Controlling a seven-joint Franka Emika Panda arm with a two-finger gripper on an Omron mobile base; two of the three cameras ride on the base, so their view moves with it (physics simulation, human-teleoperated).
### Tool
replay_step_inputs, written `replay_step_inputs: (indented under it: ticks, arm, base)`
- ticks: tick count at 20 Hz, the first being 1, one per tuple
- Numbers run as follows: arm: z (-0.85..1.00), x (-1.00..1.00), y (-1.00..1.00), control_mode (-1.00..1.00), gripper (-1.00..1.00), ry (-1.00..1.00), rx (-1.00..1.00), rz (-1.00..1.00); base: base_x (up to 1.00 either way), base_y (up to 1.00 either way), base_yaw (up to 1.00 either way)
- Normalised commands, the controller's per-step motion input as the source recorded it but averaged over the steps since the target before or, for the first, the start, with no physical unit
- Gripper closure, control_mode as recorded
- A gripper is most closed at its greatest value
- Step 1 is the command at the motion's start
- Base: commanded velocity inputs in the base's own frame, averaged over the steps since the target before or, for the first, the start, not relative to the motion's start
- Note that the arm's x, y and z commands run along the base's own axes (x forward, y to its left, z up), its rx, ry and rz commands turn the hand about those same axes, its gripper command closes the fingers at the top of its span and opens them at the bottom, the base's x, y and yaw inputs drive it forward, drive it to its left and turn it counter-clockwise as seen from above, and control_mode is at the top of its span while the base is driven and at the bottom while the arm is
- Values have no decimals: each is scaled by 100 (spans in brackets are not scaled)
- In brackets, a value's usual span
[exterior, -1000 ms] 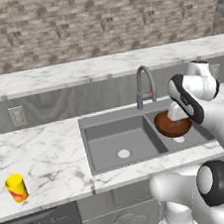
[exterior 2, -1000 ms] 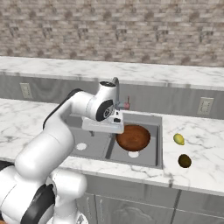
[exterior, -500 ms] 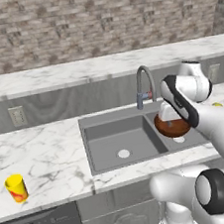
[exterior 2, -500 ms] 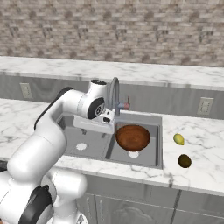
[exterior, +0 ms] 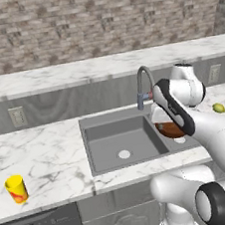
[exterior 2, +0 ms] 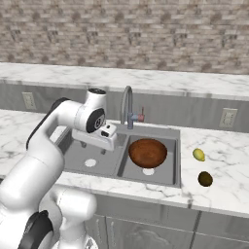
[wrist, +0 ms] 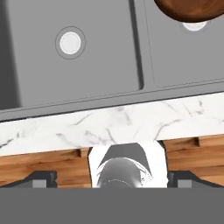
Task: Remove the lemon and avocado from the sink. Then move the bowl and cup from the counter to the sink for washing.
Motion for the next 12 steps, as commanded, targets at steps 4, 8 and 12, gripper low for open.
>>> replay_step_inputs:
  ticks: [4,8,12]
  arm:
    - [5,0,34,-100,-100,5,0,-12]
    - [0,0,36,-100,-100,4,0,-11]
    - [0,1,39,-100,-100,2,0,-12]
  base:
    - [0,0,0]
    - [0,0,0]
    - [0,0,0]
